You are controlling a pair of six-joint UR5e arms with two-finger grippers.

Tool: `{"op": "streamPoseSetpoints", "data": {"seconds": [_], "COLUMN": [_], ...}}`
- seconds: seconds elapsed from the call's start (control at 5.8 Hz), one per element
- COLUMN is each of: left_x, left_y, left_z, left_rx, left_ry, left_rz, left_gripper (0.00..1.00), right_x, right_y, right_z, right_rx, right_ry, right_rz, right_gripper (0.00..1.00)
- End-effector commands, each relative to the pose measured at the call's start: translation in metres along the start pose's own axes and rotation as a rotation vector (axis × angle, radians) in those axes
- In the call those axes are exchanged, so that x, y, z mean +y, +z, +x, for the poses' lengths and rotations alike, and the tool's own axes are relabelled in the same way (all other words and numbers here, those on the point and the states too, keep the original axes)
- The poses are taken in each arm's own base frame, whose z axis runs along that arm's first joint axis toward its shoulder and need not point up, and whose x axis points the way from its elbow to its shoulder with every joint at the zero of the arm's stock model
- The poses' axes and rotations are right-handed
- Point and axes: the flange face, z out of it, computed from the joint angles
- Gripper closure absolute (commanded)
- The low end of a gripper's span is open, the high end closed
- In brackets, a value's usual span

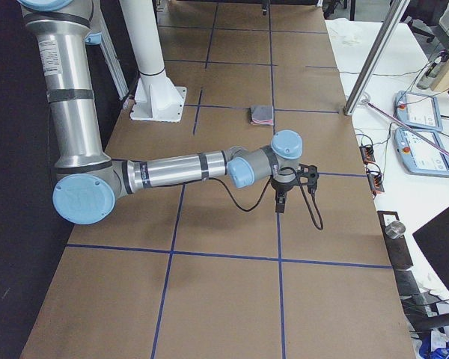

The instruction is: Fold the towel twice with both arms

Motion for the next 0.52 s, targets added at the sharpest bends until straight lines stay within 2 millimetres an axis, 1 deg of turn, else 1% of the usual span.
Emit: {"op": "streamPoseSetpoints", "data": {"seconds": [0.0, 0.17, 0.34], "left_x": [0.027, 0.049, 0.079], "left_y": [0.022, 0.038, 0.057], "left_z": [-0.162, -0.219, -0.255], "left_rx": [0.043, 0.062, 0.075], "left_ry": [-0.025, -0.013, -0.043], "left_rz": [-0.061, -0.089, -0.123], "left_gripper": [0.0, 0.0, 0.0], "right_x": [0.037, 0.057, 0.077], "right_y": [0.002, 0.001, 0.0], "right_z": [0.078, 0.107, 0.134], "right_rx": [0.033, 0.027, 0.004], "right_ry": [-0.105, -0.117, -0.122], "right_rz": [-0.026, -0.04, -0.052], "right_gripper": [0.0, 0.0, 0.0]}}
